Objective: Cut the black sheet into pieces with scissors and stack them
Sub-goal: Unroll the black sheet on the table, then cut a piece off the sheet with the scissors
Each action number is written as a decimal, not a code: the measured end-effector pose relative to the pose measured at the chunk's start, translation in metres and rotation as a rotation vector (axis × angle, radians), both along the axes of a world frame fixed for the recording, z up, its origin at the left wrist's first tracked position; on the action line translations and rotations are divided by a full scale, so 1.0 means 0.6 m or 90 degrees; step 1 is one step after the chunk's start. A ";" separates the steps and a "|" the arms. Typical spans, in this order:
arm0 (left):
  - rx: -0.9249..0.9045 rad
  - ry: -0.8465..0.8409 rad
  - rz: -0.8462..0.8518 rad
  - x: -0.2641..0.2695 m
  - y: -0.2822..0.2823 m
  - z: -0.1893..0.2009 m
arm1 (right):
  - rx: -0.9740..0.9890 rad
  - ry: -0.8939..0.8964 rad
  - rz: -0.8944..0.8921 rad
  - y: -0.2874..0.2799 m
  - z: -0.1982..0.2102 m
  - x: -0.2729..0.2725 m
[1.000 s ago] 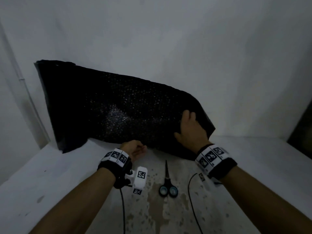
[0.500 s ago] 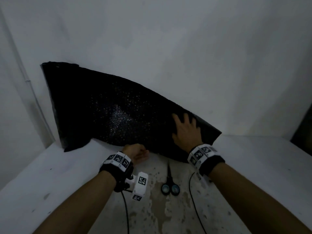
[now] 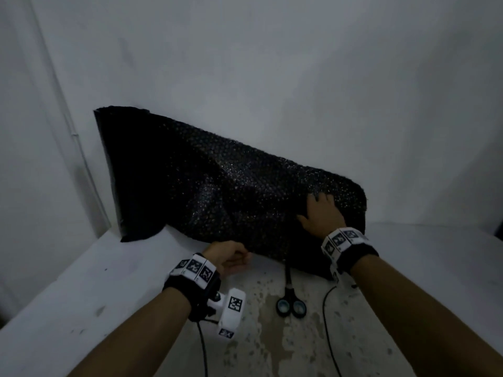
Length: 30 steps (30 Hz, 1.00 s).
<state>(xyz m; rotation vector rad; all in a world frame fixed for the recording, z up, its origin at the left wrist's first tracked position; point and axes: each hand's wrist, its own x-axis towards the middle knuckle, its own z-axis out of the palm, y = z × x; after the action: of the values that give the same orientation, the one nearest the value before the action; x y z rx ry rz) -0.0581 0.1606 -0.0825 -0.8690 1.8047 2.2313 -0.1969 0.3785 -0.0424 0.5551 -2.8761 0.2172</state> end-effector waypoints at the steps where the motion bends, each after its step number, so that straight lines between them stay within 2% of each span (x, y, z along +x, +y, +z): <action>1: 0.004 0.002 0.003 -0.005 0.005 -0.001 | -0.028 -0.009 0.052 -0.003 0.005 0.021; 2: 0.008 0.003 0.005 -0.012 0.010 -0.003 | -0.036 -0.073 0.103 -0.005 0.009 0.043; 4: 0.008 0.000 0.004 -0.025 0.020 -0.005 | 0.019 -0.282 0.174 -0.006 0.008 0.084; 6: 0.001 -0.001 0.011 -0.034 0.028 -0.009 | 0.099 -0.451 0.178 -0.009 -0.004 0.126; 7: 0.000 0.000 0.015 -0.037 0.032 -0.010 | 0.146 -0.474 0.165 -0.011 -0.012 0.141; 10: -0.013 -0.002 0.013 -0.041 0.041 -0.015 | 0.229 -0.411 0.148 -0.019 -0.021 0.171; 15: -0.019 -0.009 0.019 -0.040 0.041 -0.018 | 0.237 -0.419 0.127 -0.026 -0.009 0.189; 23: 0.002 -0.015 0.030 -0.030 0.038 -0.019 | 0.328 -0.296 0.137 -0.007 -0.021 0.197; 26: 0.017 -0.019 0.020 -0.025 0.037 -0.015 | 0.286 -0.315 0.131 0.008 -0.013 0.188; 30: 0.038 -0.030 0.020 -0.023 0.032 -0.020 | 0.122 -0.320 0.131 0.027 -0.008 0.150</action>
<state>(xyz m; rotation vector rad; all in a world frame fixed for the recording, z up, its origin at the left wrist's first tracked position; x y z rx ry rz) -0.0721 0.1799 -0.0942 -0.9360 1.7058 2.2510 -0.1068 0.3948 -0.0472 0.9558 -3.3446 0.1244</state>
